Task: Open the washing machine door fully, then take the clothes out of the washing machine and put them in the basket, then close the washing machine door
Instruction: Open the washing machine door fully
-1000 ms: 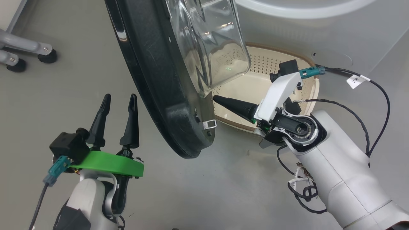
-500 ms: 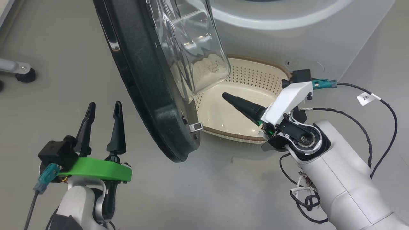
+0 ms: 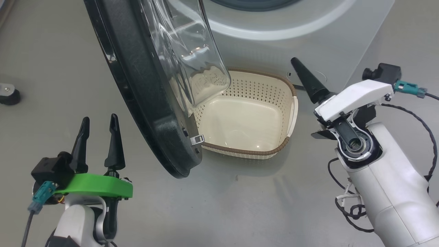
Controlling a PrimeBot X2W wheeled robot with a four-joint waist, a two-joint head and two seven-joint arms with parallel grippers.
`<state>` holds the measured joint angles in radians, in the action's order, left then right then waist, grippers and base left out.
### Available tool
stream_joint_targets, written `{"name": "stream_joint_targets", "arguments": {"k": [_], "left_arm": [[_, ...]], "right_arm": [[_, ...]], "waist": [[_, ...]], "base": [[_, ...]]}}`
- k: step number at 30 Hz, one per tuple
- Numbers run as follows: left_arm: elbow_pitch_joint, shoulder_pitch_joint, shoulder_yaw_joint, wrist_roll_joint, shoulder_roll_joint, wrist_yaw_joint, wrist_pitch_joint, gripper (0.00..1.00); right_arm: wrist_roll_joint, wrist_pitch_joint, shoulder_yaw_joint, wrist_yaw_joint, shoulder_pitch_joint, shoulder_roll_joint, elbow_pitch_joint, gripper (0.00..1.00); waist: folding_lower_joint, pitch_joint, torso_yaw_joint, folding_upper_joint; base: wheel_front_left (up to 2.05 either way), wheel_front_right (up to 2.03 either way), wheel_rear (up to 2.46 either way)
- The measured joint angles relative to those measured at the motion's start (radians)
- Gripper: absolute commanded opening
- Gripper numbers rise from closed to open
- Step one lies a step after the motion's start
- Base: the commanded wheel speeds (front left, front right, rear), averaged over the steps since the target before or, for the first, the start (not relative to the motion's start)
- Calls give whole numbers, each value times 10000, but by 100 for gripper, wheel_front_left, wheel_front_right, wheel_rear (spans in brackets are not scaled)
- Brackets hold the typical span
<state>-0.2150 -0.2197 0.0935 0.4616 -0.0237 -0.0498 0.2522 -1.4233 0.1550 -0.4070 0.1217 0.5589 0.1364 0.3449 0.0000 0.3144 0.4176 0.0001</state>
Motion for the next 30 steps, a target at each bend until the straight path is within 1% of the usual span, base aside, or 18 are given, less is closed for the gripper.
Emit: {"name": "stream_joint_targets", "arguments": {"k": [4, 8, 16, 18, 22, 23, 24, 28, 30], "left_arm": [[-2, 2, -12, 0, 0, -63, 0, 100], [-10, 4, -130, 0, -2, -86, 0, 100], [-48, 157, -163, -2, -2, -167, 0, 100], [-48, 157, -176, -4, -2, -169, 0, 100], [-48, 159, -201, -75, -2, -171, 0, 100], [-48, 161, -215, -75, -2, -171, 0, 100], [-48, 163, -221, -75, -2, -173, 0, 100], [-48, 179, -261, -77, -2, -184, 0, 100], [-46, 196, -288, -107, -2, -184, 0, 100]], "right_arm": [[1118, -1034, 17, 0, 4, 424, -98, 100], [2301, -1858, -280, 0, 19, 763, -86, 100], [4669, -4046, -326, -31, 71, 1375, 261, 100], [5202, -4408, -378, -255, 83, 1523, 322, 100], [6381, -4259, -750, -640, 114, 1720, 364, 100], [7039, -4247, -938, -863, 115, 1848, 360, 100], [7342, -4245, -997, -980, 115, 1904, 353, 100], [8222, -4240, -1057, -1498, 98, 1923, 245, 100], [8600, -4161, -926, -1712, 52, 1883, -12, 100]], "waist": [[0, -42, -69, 0], [0, -96, -126, 0], [0, -231, -216, 0], [0, -258, -220, 0], [0, -316, -220, 0], [0, -342, -218, 0], [0, -353, -216, 0], [0, -391, -207, 0], [0, -398, -206, 0]], "base": [[0, 0, 0], [0, 0, 0], [0, 0, 0], [0, 0, 0], [0, 0, 0], [0, 0, 0], [0, 0, 0], [0, 0, 0], [0, 0, 0]]}}
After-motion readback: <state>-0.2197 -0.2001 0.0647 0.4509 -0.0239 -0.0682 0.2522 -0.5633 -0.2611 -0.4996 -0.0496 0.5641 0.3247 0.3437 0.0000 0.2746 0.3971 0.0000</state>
